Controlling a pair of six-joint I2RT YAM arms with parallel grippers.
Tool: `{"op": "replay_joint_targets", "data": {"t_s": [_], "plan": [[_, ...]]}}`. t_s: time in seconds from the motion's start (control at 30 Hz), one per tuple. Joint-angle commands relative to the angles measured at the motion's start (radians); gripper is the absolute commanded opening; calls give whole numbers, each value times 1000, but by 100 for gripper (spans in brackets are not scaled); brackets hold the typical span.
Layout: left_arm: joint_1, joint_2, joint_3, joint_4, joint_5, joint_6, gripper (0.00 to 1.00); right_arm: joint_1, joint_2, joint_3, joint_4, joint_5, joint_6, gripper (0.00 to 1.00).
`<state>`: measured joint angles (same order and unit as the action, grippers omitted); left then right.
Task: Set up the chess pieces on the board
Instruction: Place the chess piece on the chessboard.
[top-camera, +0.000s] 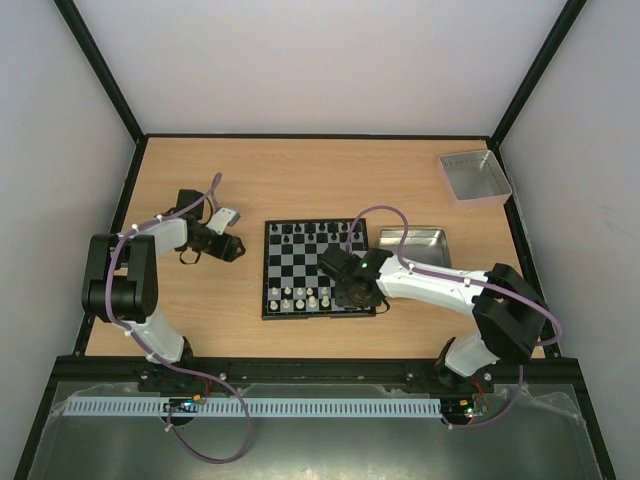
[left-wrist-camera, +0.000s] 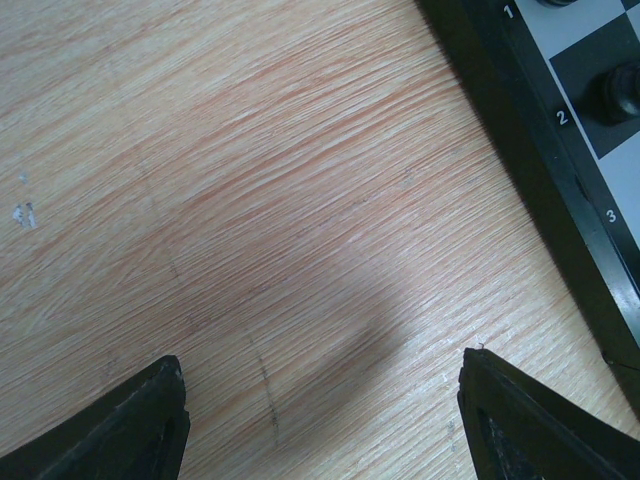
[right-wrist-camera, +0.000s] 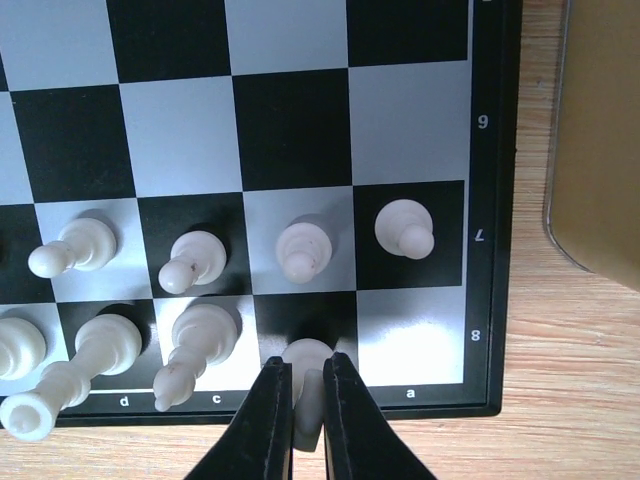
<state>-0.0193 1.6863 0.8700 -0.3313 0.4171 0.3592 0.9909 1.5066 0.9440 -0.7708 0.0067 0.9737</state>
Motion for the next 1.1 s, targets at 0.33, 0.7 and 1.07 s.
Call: {"op": "replay_joint_targets", "data": {"t_s": [0.33,0.7,1.07], "plan": [[-10,62,-42,-105,-38,-6,74,-4,30,-11,32,32,7,6],[-9,61,-41,-105,-37,-6,74,-17,29,-21,30,37,7,7],[-8,62,-42,-105,-37,-6,75,-18,27,-14,29,30,13,20]]}}
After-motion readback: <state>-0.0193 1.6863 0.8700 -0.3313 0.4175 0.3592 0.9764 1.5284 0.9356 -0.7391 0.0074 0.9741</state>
